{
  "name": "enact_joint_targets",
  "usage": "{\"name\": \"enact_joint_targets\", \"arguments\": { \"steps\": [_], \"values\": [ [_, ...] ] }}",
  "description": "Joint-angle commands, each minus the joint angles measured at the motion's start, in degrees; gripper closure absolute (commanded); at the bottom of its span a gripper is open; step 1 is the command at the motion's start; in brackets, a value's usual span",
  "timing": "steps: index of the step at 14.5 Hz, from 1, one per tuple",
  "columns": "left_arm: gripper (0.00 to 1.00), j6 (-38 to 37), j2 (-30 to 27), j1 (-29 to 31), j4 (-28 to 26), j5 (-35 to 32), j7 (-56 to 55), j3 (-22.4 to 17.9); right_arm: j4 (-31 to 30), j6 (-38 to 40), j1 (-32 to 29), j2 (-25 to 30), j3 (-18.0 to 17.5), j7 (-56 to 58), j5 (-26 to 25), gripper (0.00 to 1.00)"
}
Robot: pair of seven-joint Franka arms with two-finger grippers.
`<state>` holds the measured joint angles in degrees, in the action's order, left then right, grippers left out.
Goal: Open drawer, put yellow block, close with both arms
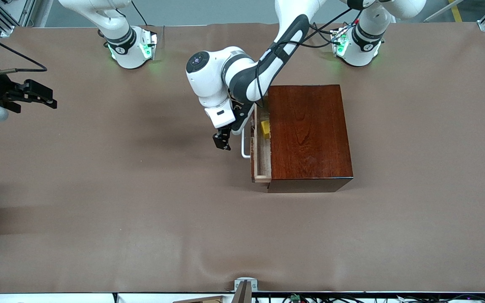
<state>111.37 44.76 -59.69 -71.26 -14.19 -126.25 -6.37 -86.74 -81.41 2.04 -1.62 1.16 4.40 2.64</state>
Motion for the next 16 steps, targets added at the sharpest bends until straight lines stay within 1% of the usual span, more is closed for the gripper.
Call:
{"name": "enact_joint_targets", "arguments": {
  "steps": [1,9,14,16],
  "values": [
    [0.00,-7.12,-1.43,0.71,-1.34,-1.98,-0.05,0.31,-2.20,-1.03,-1.42,2.06,-0.99,1.14,-0.88,0.00],
    [0.00,-11.35,-1.43,2.12,-1.51,-1.89,-0.58,0.31,-1.85,-1.29,-2.13,2.06,-0.90,1.14,-0.88,0.00],
    [0.00,-11.18,-1.07,2.38,-1.16,-1.80,0.82,0.39,-1.76,-1.91,-2.22,2.06,-0.90,1.14,-0.97,0.00],
    [0.00,-8.73,-1.42,2.21,-0.90,-1.71,5.28,1.01,-1.76,-1.82,-2.39,2.15,-0.81,1.14,-0.97,0.00]
  ]
}}
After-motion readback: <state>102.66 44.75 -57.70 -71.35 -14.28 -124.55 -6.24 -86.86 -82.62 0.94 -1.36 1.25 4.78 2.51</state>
